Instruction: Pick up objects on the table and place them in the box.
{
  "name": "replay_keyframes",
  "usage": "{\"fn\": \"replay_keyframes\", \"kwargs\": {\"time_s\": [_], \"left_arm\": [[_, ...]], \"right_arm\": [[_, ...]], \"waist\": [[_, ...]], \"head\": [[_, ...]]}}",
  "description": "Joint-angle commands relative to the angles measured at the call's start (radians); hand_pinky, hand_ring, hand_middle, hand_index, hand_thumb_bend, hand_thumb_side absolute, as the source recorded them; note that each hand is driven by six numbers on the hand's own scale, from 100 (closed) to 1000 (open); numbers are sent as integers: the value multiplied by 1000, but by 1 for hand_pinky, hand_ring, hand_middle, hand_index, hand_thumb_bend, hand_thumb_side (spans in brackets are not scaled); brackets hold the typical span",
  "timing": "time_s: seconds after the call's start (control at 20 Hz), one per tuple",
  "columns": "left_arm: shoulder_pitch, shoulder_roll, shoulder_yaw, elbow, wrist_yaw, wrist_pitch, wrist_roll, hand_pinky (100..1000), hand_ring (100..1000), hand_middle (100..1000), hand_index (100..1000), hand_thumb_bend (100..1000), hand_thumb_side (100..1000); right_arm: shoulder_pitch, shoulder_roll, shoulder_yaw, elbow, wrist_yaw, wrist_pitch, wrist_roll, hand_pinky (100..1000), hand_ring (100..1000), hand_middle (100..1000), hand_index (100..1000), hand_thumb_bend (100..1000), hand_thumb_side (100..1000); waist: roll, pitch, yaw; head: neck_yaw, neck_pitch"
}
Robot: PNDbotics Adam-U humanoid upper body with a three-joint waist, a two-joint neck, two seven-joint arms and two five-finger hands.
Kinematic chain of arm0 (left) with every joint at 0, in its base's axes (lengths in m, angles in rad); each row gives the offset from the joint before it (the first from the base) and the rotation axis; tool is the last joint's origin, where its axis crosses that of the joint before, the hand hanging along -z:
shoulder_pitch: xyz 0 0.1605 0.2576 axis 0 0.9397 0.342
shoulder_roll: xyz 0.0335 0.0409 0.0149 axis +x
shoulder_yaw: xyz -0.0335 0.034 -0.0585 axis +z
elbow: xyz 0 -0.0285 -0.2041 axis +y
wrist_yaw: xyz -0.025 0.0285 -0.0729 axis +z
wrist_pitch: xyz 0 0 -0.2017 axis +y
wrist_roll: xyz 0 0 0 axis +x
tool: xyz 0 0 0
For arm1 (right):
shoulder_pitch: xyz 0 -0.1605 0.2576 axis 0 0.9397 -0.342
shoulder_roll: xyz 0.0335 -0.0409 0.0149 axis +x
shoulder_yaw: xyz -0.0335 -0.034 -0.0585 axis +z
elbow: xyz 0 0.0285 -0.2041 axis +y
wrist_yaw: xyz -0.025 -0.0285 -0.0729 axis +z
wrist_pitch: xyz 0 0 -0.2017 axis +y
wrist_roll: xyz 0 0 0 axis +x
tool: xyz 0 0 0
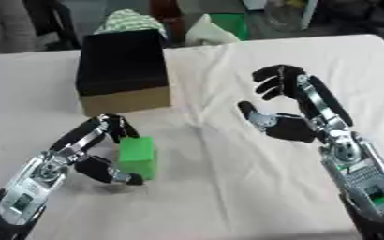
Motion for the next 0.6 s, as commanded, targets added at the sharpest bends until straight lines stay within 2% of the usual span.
{"fn": "replay_keyframes", "kwargs": {"time_s": [0.05,0.2,0.45,0.6], "left_arm": [[-14,-2,-4,2,-14,-12,3,573,568,538,626,835,314],[-14,-3,-4,5,-22,-16,9,556,537,500,589,803,275],[-16,-5,-2,6,-43,-9,52,496,442,394,482,691,160],[-16,-6,-1,9,-42,1,92,463,392,344,435,664,129]], "right_arm": [[-13,-10,-4,-7,-4,-2,1,615,651,661,737,375,185],[-12,-9,-4,-6,-5,-1,0,615,650,661,737,369,196],[-12,-9,-3,-6,-4,-1,-1,615,651,661,737,370,196],[-13,-10,-3,-6,-4,-1,-1,615,651,661,737,368,197]], "waist": [[-2,-12,-1],[-2,-12,0],[-3,-12,1],[-4,-12,2]], "head": [[-1,-7],[-1,-7],[-1,-6],[-2,-6]]}}
